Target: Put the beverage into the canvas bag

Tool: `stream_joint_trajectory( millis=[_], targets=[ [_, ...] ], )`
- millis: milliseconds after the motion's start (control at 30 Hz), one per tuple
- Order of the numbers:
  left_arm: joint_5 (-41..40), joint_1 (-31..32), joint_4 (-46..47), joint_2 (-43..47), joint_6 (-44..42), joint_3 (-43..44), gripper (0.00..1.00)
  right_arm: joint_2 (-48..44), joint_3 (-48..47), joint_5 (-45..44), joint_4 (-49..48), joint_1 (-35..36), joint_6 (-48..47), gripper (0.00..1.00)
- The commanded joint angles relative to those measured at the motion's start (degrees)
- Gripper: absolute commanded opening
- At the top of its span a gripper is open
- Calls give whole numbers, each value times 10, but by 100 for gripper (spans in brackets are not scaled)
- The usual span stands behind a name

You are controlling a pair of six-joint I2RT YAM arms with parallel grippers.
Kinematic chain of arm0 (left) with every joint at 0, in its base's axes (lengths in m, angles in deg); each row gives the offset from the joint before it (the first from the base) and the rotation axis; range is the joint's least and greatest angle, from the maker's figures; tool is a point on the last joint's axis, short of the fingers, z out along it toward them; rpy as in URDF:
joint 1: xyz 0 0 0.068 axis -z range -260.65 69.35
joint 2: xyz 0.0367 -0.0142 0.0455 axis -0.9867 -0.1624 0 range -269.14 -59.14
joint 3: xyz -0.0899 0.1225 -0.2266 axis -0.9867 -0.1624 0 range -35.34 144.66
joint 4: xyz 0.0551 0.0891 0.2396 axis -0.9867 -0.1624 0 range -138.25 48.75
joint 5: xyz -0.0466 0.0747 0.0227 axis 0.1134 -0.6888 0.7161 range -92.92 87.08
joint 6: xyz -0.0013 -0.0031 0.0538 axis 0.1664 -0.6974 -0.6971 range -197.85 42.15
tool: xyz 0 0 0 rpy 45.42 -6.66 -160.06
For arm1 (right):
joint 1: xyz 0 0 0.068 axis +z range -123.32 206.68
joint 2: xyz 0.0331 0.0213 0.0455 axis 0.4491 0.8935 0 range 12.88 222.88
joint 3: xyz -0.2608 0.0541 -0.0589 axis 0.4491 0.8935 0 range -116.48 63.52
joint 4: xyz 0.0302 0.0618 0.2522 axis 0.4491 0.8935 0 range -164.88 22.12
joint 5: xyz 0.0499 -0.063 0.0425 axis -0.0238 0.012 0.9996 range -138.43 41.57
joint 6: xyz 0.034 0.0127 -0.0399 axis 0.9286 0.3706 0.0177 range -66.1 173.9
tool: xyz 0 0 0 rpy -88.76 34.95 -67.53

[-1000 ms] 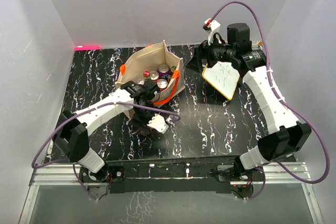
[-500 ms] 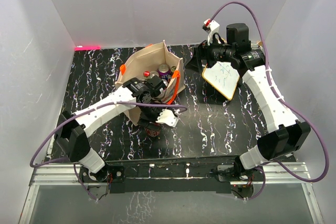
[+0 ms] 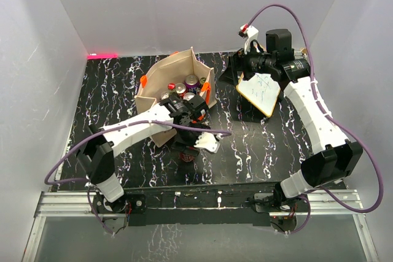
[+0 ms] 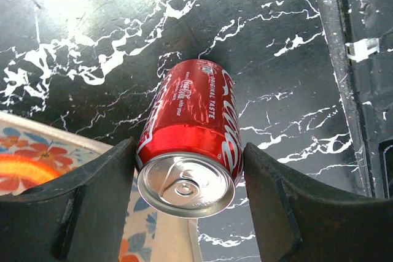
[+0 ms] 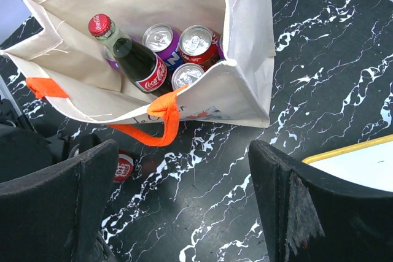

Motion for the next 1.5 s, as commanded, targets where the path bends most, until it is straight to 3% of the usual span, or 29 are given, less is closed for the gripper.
stream_joint_trajectory(
  millis=[0,133,300,533,900,1100,1300,1467],
  targets=[
    [-23,14,13,-16,19,-3,0,-13,1,1,-30,-2,-3,89],
    [-21,20,21,-13,28,-15,2,-22,14,2,-30,-7,-3,89],
    [-24,25,24,-10,34,-32,34,-27,20,4,-29,-12,-2,89],
    [-32,25,24,7,39,-56,62,-30,25,7,-30,-17,-1,89],
    [-33,25,40,14,48,-68,83,-29,25,10,-31,-20,0,89],
    [-26,24,42,19,53,-67,75,-28,25,12,-31,-21,0,89],
    [-12,21,31,15,54,-44,48,-26,23,13,-32,-21,1,89],
    [4,21,2,5,55,32,27,-21,20,13,-33,-22,3,89]
  ],
)
